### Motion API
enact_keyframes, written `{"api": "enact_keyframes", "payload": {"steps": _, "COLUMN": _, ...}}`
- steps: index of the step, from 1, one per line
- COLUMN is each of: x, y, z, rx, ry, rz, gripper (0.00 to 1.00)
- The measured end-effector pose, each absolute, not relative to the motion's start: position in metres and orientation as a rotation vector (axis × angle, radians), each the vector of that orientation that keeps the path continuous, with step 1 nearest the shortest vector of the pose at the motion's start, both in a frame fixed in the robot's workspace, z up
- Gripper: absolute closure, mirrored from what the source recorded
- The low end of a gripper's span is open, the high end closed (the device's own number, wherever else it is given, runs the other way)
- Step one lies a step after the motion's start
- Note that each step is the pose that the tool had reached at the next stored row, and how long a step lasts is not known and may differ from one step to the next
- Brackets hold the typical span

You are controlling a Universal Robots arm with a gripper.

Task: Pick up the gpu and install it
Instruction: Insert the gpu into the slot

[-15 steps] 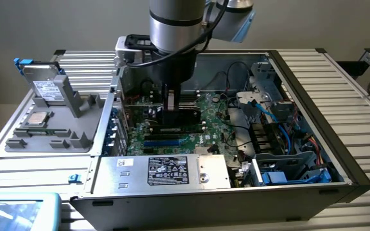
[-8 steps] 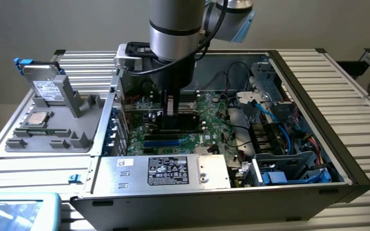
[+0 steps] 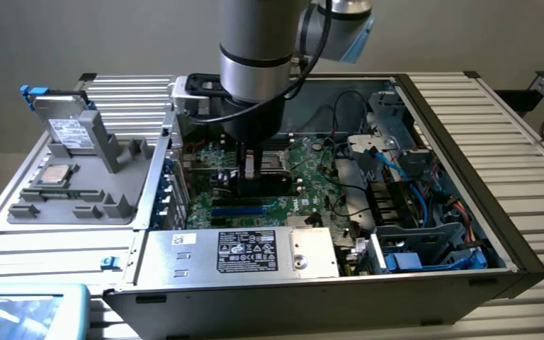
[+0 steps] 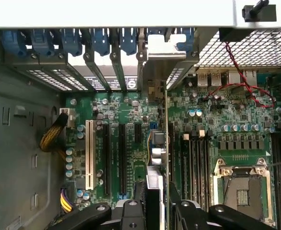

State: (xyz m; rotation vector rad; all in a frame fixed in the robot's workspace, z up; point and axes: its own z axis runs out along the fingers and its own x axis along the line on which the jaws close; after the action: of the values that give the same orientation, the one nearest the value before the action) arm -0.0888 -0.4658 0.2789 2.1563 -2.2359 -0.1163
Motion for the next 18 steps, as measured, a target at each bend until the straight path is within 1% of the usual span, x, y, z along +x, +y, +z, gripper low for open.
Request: {"api": "enact_keyframes", "payload": {"steps": 18, "x": -0.089, "y": -0.466, "z": 0.259, "rx": 2.150, "ry": -2.228, "rz": -0.121, "gripper": 0.71}}
